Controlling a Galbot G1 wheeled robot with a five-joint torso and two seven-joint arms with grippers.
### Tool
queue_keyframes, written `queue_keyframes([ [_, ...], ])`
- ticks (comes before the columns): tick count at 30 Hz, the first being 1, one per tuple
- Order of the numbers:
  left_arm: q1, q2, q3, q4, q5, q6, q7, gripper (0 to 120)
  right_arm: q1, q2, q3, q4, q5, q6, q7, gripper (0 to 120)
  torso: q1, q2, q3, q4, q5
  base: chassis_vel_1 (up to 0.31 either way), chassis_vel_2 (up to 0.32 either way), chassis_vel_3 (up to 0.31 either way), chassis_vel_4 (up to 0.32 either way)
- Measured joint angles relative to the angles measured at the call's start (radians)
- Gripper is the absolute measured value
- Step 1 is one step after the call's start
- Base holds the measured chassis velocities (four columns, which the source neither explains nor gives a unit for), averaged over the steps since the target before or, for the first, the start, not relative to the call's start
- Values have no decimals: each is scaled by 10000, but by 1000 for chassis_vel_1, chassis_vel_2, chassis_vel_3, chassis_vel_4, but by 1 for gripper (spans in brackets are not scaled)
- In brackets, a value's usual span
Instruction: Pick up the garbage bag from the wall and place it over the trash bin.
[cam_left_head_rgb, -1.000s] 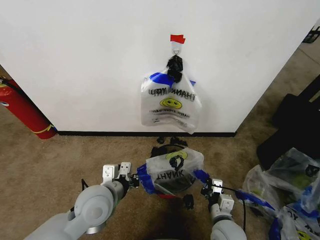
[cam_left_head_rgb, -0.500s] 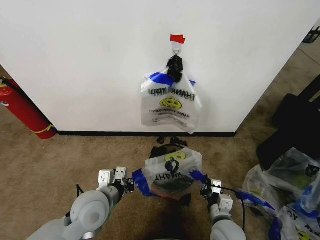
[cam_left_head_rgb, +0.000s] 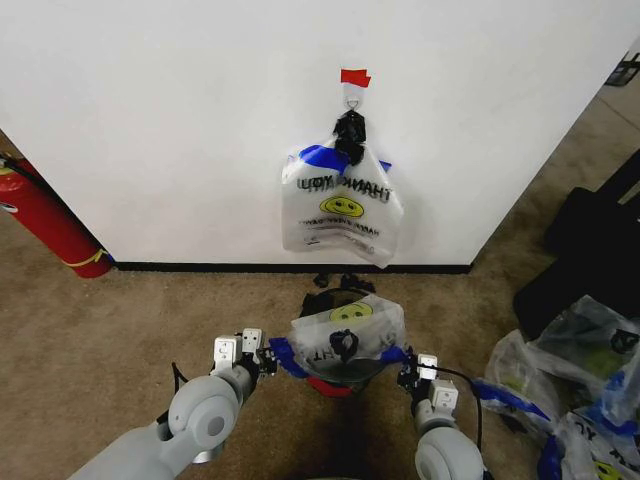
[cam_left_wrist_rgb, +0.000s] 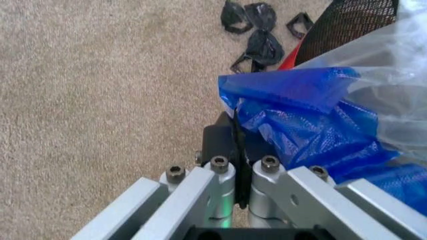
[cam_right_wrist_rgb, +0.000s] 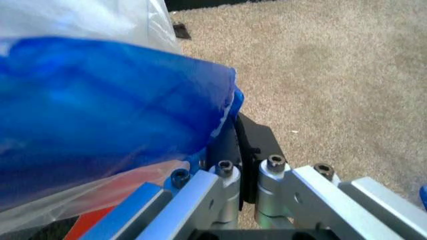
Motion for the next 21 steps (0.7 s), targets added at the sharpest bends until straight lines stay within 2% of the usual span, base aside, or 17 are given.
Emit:
queue_keyframes([
  [4, 202, 31, -60, -107, 123, -102, 125, 0, -152, -6, 64, 91, -67, 96, -55, 0, 0, 0, 0, 1, -1, 0, 0, 0, 0],
  [8, 640, 58, -232, -573, 300, -202, 202, 16, -552, -9, 231, 471, -524, 487, -352, 0, 0, 0, 0, 1, -1, 0, 0, 0, 0],
  [11, 876, 99, -321, -862, 492, -205, 205, 25, -802, -43, 303, 574, -1130, 886, -586, 0, 0, 0, -1, 1, -1, 0, 0, 0, 0],
  [16, 1822, 143, -898, -1792, 803, -177, 83, 45, -1573, -10, 546, 1147, -1859, 1628, -657, 11, 0, 0, -1, 1, -1, 0, 0, 0, 0],
  [17, 1822, 143, -898, -1792, 803, -177, 83, 45, -1573, -10, 546, 1147, -1859, 1628, -657, 11, 0, 0, -1, 1, -1, 0, 0, 0, 0],
  [21, 2528, 212, -1482, -2477, 1043, -180, -4, 62, -2103, -67, 777, 1480, -2380, 2208, -675, 27, -1, 1, -1, 2, 0, 0, 0, 0, 0],
])
